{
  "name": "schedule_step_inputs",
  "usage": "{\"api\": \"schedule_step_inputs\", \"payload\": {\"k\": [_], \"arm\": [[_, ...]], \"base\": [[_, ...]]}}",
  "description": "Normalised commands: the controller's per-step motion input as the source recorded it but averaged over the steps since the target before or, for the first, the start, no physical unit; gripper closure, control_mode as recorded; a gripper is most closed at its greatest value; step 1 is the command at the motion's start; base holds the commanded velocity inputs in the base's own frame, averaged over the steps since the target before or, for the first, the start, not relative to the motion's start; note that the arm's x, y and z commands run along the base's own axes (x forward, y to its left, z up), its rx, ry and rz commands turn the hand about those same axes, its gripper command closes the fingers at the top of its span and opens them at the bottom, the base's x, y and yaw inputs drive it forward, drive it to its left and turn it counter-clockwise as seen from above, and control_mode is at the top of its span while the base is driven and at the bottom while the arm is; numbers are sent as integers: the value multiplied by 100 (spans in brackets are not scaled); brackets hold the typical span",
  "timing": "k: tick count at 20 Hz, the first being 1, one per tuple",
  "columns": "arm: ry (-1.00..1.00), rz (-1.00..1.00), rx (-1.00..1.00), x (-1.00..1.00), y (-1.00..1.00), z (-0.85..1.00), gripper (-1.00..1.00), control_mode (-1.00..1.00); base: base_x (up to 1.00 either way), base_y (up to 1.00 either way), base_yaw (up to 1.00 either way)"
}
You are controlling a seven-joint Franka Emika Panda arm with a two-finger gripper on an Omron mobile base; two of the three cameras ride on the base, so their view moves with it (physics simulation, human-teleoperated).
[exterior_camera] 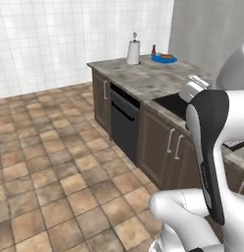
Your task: Move the hot dog bun to the plate on the dining table and place the condiment next to that plate. Then navigate to the fridge and take the sausage and place it on the plate as well.
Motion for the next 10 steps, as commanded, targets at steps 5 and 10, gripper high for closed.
{"api": "schedule_step_inputs", "payload": {"k": [5, 10], "arm": [[0, 0, 0, 0, 0, 0, 100, 100], [0, 0, 0, 0, 0, 0, 100, 100]], "base": [[79, 100, -13], [99, 98, -16]]}}
